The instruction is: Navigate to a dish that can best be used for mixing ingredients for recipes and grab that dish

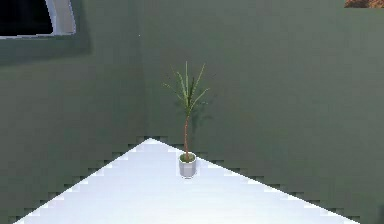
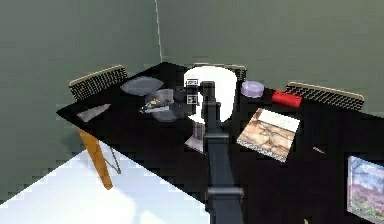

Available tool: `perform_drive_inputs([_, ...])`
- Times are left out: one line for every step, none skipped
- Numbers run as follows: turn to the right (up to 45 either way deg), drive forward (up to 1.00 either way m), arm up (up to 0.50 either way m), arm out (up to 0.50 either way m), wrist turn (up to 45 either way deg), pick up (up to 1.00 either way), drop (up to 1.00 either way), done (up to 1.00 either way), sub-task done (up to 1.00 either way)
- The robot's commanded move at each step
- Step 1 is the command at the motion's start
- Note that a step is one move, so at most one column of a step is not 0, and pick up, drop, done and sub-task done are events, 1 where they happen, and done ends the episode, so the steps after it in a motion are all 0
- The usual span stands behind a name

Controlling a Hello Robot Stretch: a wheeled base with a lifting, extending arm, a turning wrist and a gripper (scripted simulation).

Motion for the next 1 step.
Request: perform_drive_inputs([0.0,0.0,0.0,0.0,0.0,0.0,0.0,1.0,0.0])
